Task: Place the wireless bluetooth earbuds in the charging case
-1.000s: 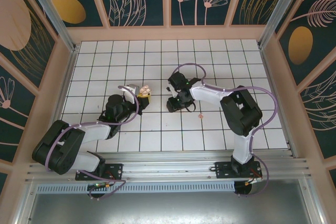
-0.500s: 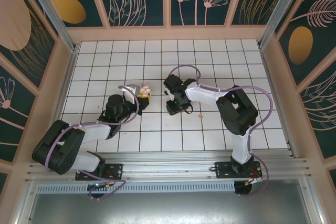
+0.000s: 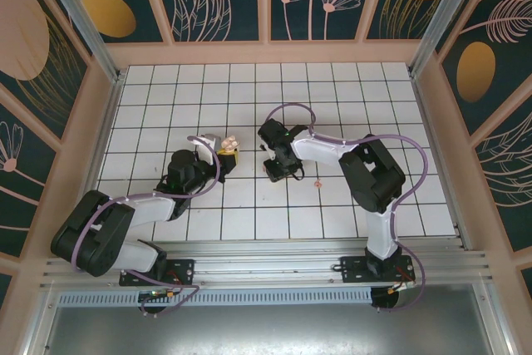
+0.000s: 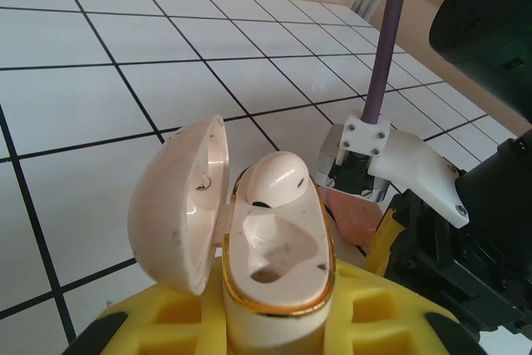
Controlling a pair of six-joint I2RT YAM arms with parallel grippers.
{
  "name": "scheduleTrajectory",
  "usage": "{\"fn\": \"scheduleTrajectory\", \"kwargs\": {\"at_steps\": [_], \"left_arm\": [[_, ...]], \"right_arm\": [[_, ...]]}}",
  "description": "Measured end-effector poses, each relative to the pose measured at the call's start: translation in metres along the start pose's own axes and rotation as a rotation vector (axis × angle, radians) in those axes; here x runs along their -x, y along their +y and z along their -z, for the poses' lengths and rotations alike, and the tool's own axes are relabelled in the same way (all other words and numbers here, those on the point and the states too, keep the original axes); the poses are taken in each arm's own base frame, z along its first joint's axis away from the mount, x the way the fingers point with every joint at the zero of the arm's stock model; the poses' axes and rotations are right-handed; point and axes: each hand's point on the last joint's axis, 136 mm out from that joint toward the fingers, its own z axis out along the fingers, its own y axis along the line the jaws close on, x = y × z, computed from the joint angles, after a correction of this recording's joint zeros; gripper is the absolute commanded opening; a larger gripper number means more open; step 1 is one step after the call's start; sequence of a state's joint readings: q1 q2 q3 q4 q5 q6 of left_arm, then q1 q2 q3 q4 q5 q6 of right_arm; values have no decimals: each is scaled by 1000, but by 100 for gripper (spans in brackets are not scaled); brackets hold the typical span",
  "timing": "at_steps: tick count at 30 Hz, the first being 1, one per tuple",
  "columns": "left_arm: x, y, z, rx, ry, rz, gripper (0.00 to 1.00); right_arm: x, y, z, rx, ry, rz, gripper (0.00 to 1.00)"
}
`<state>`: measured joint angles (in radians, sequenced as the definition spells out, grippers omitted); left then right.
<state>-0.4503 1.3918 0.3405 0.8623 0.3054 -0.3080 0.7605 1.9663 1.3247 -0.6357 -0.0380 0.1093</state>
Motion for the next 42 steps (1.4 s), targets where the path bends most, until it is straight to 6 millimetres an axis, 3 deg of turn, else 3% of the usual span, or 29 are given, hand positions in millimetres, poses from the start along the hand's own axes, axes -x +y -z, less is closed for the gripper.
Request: {"fn": "scheduleTrajectory", "kwargs": {"at_steps": [11, 15, 19, 25, 30, 34, 42], "left_arm": [[-1, -3, 0, -19, 7, -11, 17], [-1, -14, -1, -79, 21, -31, 17], [3, -31, -6, -183, 33, -57, 17], [1, -57, -14, -346, 60, -97, 17], [0, -90, -18, -507, 69, -156, 17], [1, -110, -21, -604, 74, -201, 18], [13, -126, -22, -681, 51, -250, 18]], "right_arm": [[3, -1, 1, -4, -30, 0, 23], [5, 1, 14, 18, -101, -5, 22], [15, 1, 52, 56, -275, -36, 22], [29, -13, 155, 138, -683, -80, 22], [31, 4, 224, 262, -951, 18, 23], [33, 27, 247, 369, -1035, 127, 22], [30, 58, 252, 512, -1054, 246, 23]]}}
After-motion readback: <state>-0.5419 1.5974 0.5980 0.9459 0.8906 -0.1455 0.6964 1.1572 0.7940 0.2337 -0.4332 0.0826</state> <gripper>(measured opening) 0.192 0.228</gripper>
